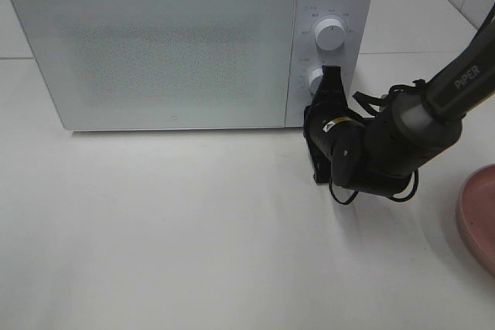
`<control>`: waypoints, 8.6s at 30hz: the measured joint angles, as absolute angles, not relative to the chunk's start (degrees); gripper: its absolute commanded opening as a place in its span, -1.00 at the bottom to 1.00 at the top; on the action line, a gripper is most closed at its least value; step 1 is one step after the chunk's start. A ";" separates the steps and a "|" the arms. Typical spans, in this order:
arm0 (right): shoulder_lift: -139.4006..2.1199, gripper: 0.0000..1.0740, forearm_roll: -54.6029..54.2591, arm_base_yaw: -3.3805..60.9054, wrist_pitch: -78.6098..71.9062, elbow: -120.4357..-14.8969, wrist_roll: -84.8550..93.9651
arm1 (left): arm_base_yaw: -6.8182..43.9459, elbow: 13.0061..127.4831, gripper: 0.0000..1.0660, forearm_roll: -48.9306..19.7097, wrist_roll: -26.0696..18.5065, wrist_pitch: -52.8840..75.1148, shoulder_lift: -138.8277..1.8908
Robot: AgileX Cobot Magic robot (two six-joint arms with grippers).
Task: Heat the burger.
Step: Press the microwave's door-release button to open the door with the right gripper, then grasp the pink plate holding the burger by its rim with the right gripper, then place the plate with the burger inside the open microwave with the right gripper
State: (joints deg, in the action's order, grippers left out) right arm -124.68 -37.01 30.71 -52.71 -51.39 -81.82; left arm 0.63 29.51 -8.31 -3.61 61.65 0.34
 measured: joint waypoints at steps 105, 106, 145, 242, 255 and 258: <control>-84.63 -0.87 -3.61 21.14 44.69 -46.87 -8.48 | 0.63 29.51 0.87 -8.31 -3.61 61.65 0.34; -83.54 -0.85 -3.38 21.14 45.26 -46.87 -8.42 | 0.63 29.51 0.87 -8.31 -3.61 61.65 0.34; -79.70 0.85 4.70 5.84 49.10 -46.87 -5.44 | 0.63 29.51 0.87 -8.31 -3.61 61.65 0.34; -100.15 -1.00 19.65 10.89 40.28 -43.83 -23.15 | 0.63 29.51 0.87 -8.31 -3.61 61.65 0.34; -96.37 -1.00 27.04 16.84 45.26 -43.66 -30.65 | 0.63 29.51 0.87 -8.31 -3.61 61.65 0.34; -94.42 -1.00 28.19 18.33 47.56 -43.66 -30.71 | 0.63 29.51 0.87 -8.31 -3.61 61.65 0.34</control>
